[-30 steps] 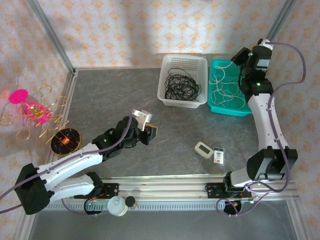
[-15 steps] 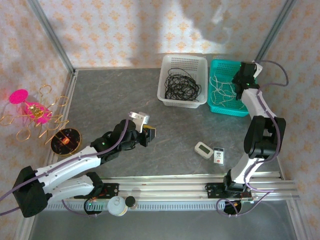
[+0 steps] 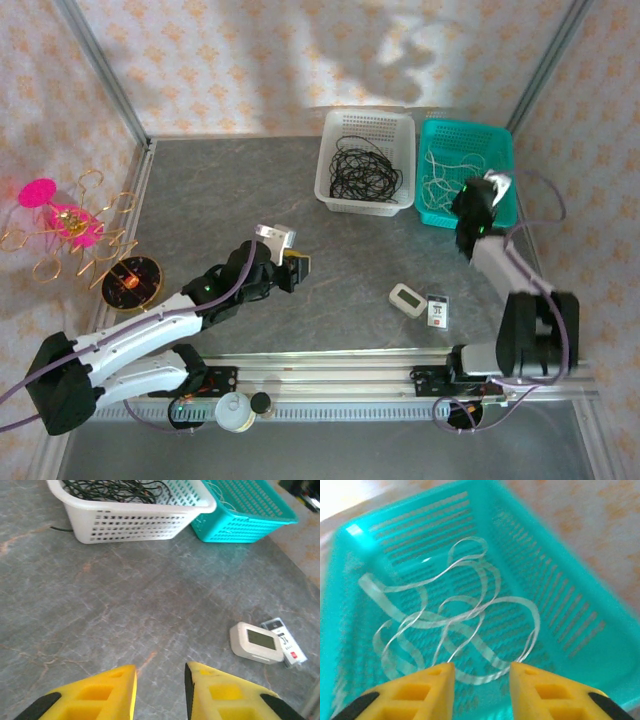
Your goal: Untangle the cables
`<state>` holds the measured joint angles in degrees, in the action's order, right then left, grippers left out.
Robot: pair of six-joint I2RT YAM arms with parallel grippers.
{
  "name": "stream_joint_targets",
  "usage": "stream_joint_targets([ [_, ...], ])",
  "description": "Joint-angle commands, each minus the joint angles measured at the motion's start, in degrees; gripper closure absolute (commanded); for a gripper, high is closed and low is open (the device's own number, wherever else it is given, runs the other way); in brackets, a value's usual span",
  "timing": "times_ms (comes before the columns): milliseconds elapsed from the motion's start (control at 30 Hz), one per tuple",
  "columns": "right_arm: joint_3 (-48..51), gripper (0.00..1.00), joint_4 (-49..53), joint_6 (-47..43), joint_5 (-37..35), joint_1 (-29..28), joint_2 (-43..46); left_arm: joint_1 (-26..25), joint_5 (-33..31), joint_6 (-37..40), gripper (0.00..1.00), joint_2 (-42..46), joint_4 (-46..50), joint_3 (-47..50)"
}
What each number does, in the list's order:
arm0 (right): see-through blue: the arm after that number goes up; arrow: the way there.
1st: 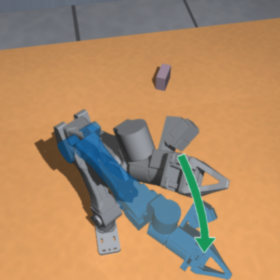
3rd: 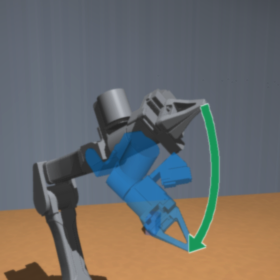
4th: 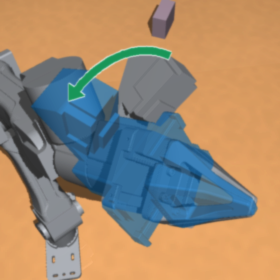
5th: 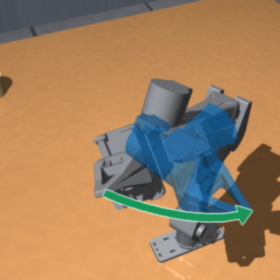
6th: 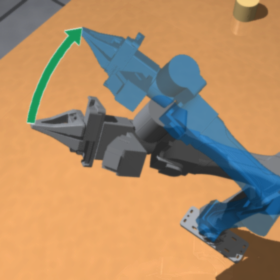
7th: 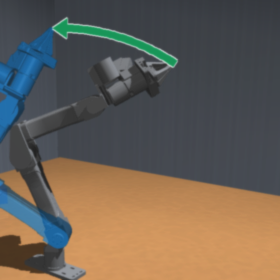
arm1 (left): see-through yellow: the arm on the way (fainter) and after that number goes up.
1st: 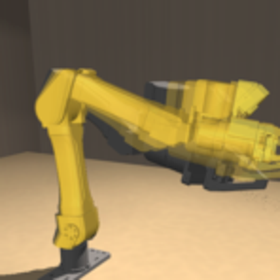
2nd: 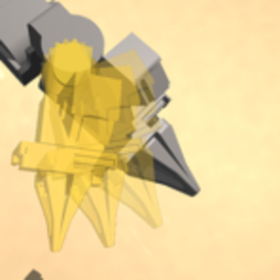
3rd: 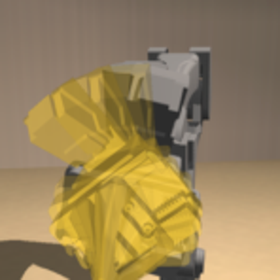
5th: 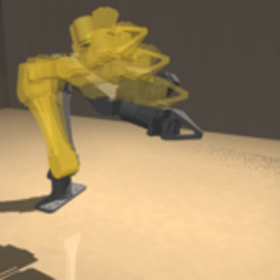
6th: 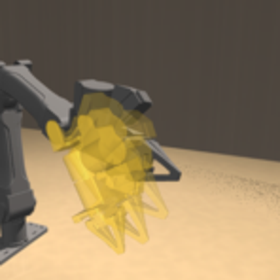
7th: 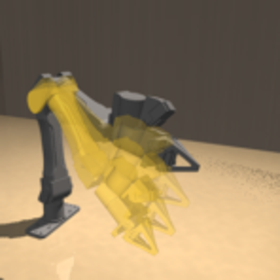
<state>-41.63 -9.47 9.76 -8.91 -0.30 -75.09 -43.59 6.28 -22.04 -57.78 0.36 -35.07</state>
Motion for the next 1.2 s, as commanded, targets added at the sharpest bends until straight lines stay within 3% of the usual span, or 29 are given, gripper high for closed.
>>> stream_joint_targets([
  [0, 16.83, 0.56, -27.06, -6.27, 5.15, -2.57, 6.63, 2.37, -4.47, 0.55, 0.65, 0.24, -2.57, 0.74],
  [67, 24.96, 0.44, -39.83, -9.63, 5.73, -2.61, 7.06, 4.38, -5.77, 1.10, 0.65, 1.13, -2.38, 1.41],
  [133, 27.51, 0.39, -44.21, -11.10, 5.63, -2.54, 5.00, 6.33, -7.57, 1.80, 0.64, 2.65, -2.87, 2.68],
  [267, 28.36, 0.36, -54.19, -11.47, 8.78, -2.26, -3.80, 11.21, -16.06, 3.15, 0.55, 6.05, -6.25, 6.12],
  [367, 26.97, 0.33, -54.94, -11.48, 8.58, -1.38, -7.28, 15.46, -25.68, 3.52, 0.45, 7.53, -8.73, 8.31],
  [467, 33.46, 0.24, -74.36, -11.11, 8.72, -0.94, -13.73, 22.05, -31.68, 6.35, 0.43, 7.94, -12.88, 10.45],
  [533, 32.48, 0.15, -66.31, -10.90, 8.83, -0.85, -10.36, 26.62, -33.37, 8.91, 0.40, 7.44, -18.26, 12.72],
  [567, 32.27, 0.03, -68.40, -11.07, 8.75, -0.93, -11.74, 29.11, -32.32, 11.93, 0.37, 6.50, -22.83, 14.36],
  [600, 32.03, 0.00, -68.99, -11.08, 8.62, -1.02, -12.58, 30.95, -31.52, 14.49, 0.33, 5.30, -27.46, 16.44],
  [667, 28.29, 0.00, -60.36, -11.22, 8.88, -1.03, -11.74, 34.83, -29.98, 16.85, 0.25, 1.18, -39.78, 20.75],
  [800, 28.78, 0.00, -62.14, -11.95, 8.38, -1.65, -12.00, 40.88, -18.92, 14.86, 0.23, -11.41, -63.37, 26.51],
  [867, 28.66, 0.00, -61.69, -11.91, 8.27, -1.77, -12.08, 41.37, -17.76, 17.55, 0.25, -18.16, -68.89, 25.63],
  [933, 28.20, 0.00, -61.29, -11.92, 8.23, -1.73, -12.50, 41.61, -15.54, 18.84, 0.26, -18.42, -62.26, 22.12],
  [1167, 28.62, 0.00, -61.80, -11.87, 8.37, -1.64, -12.14, 44.11, -12.64, 19.16, 0.25, -30.93, -85.21, 26.54],
])
